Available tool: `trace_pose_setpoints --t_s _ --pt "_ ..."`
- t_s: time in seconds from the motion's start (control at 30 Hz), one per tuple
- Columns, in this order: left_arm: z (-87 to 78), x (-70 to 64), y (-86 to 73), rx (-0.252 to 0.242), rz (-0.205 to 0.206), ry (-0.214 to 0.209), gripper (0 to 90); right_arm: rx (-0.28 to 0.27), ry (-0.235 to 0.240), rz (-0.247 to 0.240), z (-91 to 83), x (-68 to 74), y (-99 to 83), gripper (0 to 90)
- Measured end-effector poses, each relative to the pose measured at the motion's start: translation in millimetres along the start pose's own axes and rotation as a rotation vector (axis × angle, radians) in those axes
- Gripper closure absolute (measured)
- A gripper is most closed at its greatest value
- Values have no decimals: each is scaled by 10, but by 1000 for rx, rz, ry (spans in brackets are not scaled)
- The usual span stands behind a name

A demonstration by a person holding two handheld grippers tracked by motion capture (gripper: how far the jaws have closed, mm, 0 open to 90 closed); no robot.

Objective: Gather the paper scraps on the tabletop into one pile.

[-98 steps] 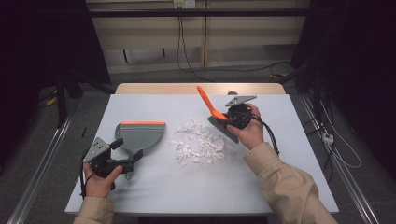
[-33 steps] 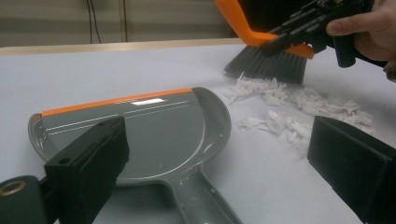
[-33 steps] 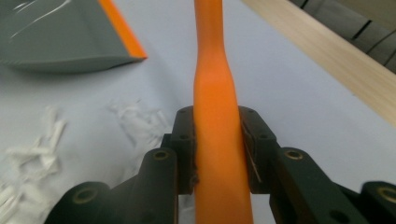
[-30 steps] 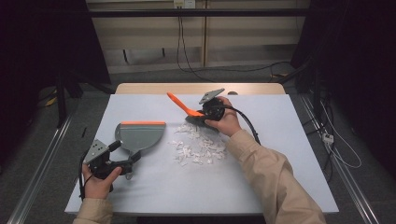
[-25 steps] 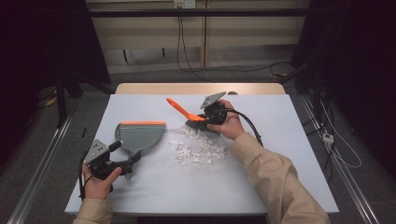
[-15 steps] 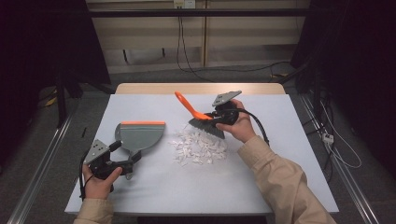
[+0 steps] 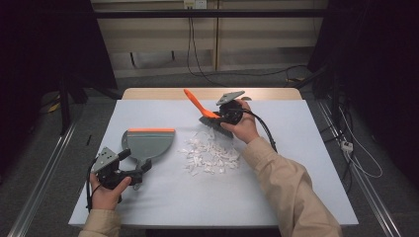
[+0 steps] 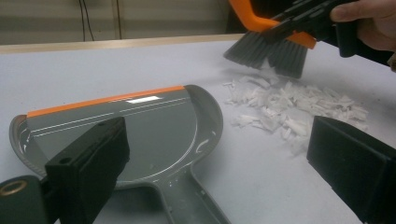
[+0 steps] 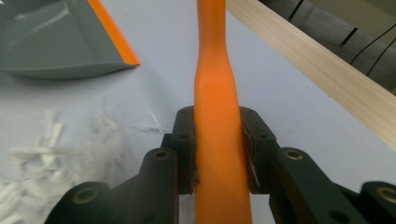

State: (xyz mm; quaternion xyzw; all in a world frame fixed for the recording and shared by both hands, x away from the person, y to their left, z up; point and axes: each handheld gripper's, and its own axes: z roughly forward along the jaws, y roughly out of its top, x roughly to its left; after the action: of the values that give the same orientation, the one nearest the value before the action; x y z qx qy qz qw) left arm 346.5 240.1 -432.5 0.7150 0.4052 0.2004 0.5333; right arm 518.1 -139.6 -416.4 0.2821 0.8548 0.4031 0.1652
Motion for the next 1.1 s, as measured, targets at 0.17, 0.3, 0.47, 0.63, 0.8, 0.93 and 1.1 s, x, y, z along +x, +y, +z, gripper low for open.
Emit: trace_pose_setpoints --t_s 0.17,0.3,0.47,0.63,0.8,0.93,1.1 --pt "-2 6 -3 -2 -2 0 53 37 11 -30 197 67 66 710" --pt "-30 22 -11 -4 -3 7 53 66 58 -84 209 198 102 708" --pt "-41 25 -24 -1 -5 5 53 70 146 -124 120 328 69 708" --pt "-44 13 -15 -1 5 1 54 97 226 -191 -52 483 15 711" --pt "-45 -2 -10 -3 5 -4 54 48 212 -184 -280 493 44 711" --pt "-51 -1 -5 -4 9 -4 54 11 153 -153 -314 391 87 710" --pt "-47 12 -14 2 6 -5 54 43 86 -130 -155 286 20 711"
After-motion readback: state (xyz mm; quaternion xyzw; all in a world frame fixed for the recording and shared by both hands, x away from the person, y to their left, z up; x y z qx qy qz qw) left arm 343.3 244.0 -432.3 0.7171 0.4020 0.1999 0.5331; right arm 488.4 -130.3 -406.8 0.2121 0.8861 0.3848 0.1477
